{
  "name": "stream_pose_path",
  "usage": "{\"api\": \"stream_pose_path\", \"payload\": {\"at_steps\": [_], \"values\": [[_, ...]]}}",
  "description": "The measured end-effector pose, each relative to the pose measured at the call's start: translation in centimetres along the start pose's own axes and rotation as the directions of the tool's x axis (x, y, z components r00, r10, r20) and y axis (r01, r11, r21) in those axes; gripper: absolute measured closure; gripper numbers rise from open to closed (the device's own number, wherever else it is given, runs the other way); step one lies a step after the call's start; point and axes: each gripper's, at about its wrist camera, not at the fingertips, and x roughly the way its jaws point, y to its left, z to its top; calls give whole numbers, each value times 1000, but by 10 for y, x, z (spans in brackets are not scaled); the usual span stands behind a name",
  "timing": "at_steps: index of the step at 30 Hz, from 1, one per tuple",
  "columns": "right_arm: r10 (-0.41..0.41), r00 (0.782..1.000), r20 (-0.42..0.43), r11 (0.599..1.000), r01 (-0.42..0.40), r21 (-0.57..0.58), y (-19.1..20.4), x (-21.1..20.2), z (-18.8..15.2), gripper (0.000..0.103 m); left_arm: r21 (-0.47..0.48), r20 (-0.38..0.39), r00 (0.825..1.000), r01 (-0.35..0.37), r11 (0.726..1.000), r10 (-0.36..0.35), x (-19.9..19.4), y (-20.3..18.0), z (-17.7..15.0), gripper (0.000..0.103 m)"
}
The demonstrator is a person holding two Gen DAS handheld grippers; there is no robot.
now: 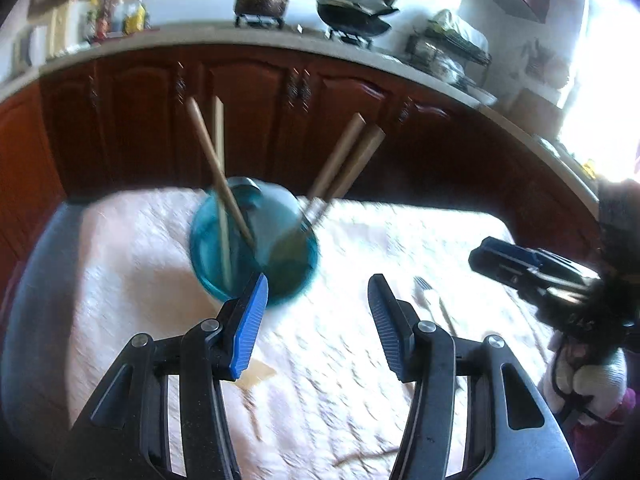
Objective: Organize utensils
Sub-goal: 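Move both open tools back toward the forks on the cloth, then grasp a small metal fork with the left tool while the right tool grasps another fork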
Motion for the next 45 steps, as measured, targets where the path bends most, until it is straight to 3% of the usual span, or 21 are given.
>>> {"api": "stream_pose_path", "payload": {"at_steps": [4, 7, 11, 15, 20, 23, 26, 31, 34, 38, 42, 44, 45], "values": [[-35, 998, -50, 999, 35, -2, -22, -13, -29, 59, -43, -82, 993, 85, 995, -88, 6, 1, -16, 51], [-47, 995, -89, 998, 49, 25, -42, -18, -54, 59, -73, -173, 975, 129, 989, -140, 17, 4, -36, 51], [-51, 987, -151, 995, 63, 79, -67, -18, -88, 59, -68, -279, 938, 193, 979, -204, 25, -1, -67, 51], [-39, 983, -177, 991, 61, 122, -81, -17, -108, 59, -28, -401, 895, 200, 979, -195, 29, -11, -111, 51], [-18, 982, -186, 987, 47, 151, -82, -12, -120, 59, -110, -488, 839, 213, 971, -240, 37, -20, -153, 51], [-12, 984, -179, 987, 40, 153, -80, -11, -119, 59, -73, -543, 821, 163, 984, -177, 50, -28, -169, 52], [-7, 987, -163, 987, 33, 156, -80, -14, -115, 59, -62, -539, 830, 135, 989, -147, 59, -27, -166, 52], [-13, 989, -145, 983, 39, 179, -87, -14, -110, 59, -37, -468, 876, 109, 993, -114, 89, -28, -133, 52], [-25, 990, -139, 977, 53, 205, -94, -14, -106, 59, -61, -420, 897, 127, 990, -141, 112, -29, -104, 52], [-11, 992, -124, 974, 38, 223, -99, -19, -103, 59, -66, -368, 913, 162, 985, -175, 98, -29, -76, 52], [1, 991, -132, 978, 26, 207, -99, -20, -106, 59, -46, -404, 900, 161, 986, -165, 66, -24, -83, 52], [3, 990, -138, 976, 28, 218, -103, -17, -110, 59, -31, -455, 878, 150, 988, -147, 57, -24, -102, 52], [9, 990, -141, 972, 24, 232, -105, -15, -113, 59, -2, -506, 854, 142, 990, -123, 56, -26, -117, 52]]}}
